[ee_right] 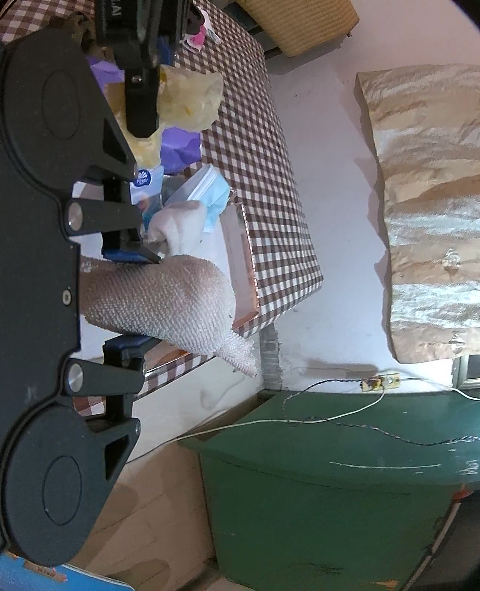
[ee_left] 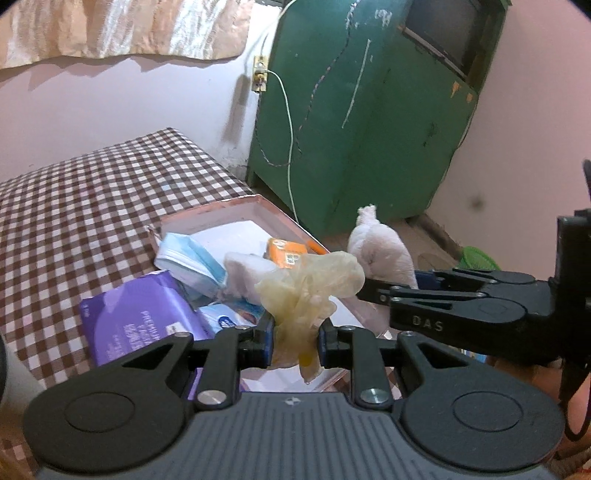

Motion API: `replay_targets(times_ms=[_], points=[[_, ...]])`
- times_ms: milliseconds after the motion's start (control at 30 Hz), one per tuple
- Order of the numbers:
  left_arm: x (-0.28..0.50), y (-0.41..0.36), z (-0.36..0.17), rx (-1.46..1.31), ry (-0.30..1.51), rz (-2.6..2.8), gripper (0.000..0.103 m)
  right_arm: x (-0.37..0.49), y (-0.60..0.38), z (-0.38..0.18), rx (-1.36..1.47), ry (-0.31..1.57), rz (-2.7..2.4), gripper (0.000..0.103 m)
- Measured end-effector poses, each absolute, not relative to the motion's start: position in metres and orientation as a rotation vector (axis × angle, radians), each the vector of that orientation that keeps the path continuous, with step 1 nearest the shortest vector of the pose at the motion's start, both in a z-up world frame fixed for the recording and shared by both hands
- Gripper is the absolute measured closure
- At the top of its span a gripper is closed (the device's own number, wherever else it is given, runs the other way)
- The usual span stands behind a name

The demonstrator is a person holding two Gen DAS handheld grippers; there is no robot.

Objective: Organize soft objects
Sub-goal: 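Open the left gripper over the box while the right releases the mesh sock, then grasp the olive-green cloth with the right gripper while the left moves back over the table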

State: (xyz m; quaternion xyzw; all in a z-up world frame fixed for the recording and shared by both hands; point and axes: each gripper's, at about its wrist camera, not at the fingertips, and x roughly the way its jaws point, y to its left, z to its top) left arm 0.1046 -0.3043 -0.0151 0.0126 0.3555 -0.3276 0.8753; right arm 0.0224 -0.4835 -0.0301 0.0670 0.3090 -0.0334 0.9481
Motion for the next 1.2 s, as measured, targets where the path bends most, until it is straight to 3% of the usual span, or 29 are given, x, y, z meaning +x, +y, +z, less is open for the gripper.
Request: replay_targets(times_ms=[167, 233, 433, 500, 533, 567, 833, 1200], points=[[0.108, -0.313, -0.024, 0.04, 0.762, -0.683, 0.078, 0.028, -0.489, -0.037, 0.159, 0.634, -0.06, 0.045], [0.111, -0.317, -0.027, 0.043, 0.769, -0.684, 0.078, 0.028, -0.491, -0.037, 0.16, 0.623, -0.07, 0.03], [0.116, -0.33, -0.034, 0.059, 0.777, -0.699, 0.071, 0.015, -0.489, -0.029, 0.143, 0.572, -0.103, 0.028], [0.12, -0.335, -0.038, 0.072, 0.78, -0.705, 0.053, 0.01, -0.488, -0.026, 0.135, 0.559, -0.121, 0.028], [0.12, -0.336, -0.038, 0.084, 0.781, -0.702, 0.034, 0.01, -0.49, -0.025, 0.134, 0.555, -0.127, 0.028], [0.12, -0.336, -0.039, 0.097, 0.774, -0.704, 0.023, 0.008, -0.49, -0.022, 0.132, 0.549, -0.143, 0.028], [0.114, -0.305, -0.022, 0.089, 0.726, -0.648, 0.014, -0.01, -0.482, -0.01, 0.117, 0.515, -0.15, 0.027], [0.093, -0.24, 0.011, 0.059, 0.676, -0.491, 0.011, -0.018, -0.439, 0.007, 0.111, 0.492, -0.075, 0.026]])
